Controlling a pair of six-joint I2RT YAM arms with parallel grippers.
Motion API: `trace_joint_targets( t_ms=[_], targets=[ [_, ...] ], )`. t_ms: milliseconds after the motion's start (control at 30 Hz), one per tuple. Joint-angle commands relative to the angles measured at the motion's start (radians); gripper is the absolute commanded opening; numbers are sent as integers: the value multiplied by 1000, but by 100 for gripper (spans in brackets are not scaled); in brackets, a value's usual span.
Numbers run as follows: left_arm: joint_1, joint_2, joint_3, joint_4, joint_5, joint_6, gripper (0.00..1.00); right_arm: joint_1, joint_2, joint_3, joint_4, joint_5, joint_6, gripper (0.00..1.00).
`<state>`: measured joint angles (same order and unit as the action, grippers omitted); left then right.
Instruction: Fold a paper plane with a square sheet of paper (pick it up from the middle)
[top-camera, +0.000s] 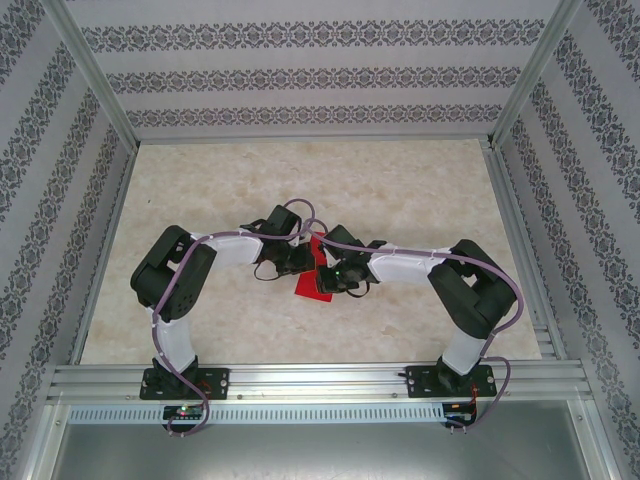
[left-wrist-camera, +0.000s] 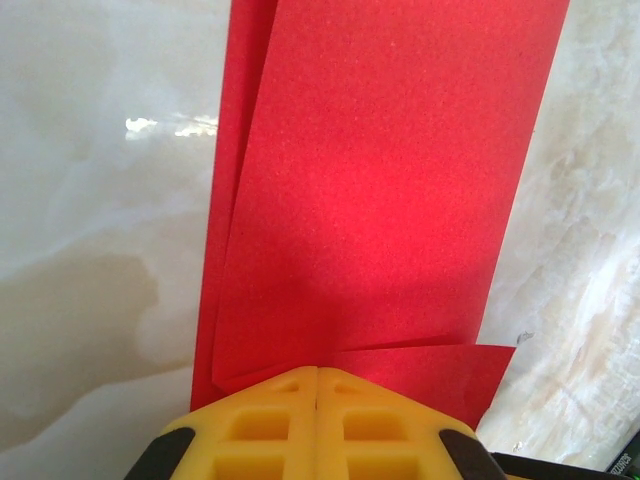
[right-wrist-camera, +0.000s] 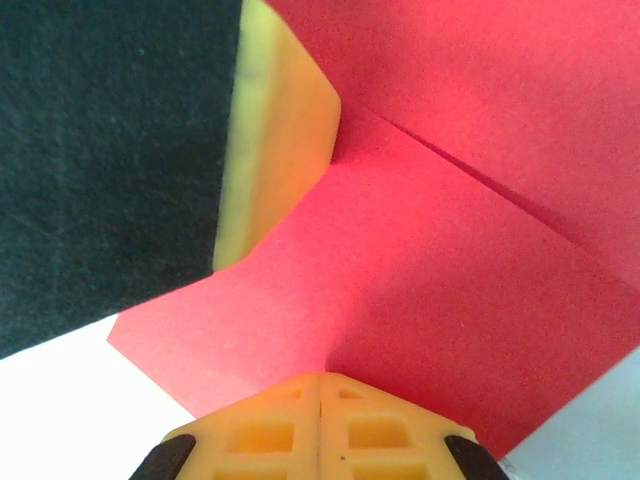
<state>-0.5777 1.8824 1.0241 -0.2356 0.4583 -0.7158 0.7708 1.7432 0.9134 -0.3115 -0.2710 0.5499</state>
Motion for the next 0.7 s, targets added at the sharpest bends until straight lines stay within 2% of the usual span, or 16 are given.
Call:
trace_joint_targets(
  t_ms=[0, 533, 667],
  targets=[
    [-11, 75, -39, -137, -138, -19, 4, 8, 8, -26, -47, -17, -39, 6],
    [-11, 83, -44, -146, -152, -36, 3, 8, -100, -114, -120, -76, -170, 4],
    [-10, 84, -45, -140, -145, -37, 3, 8, -142, -111, -140, -51, -172, 5]
  ],
)
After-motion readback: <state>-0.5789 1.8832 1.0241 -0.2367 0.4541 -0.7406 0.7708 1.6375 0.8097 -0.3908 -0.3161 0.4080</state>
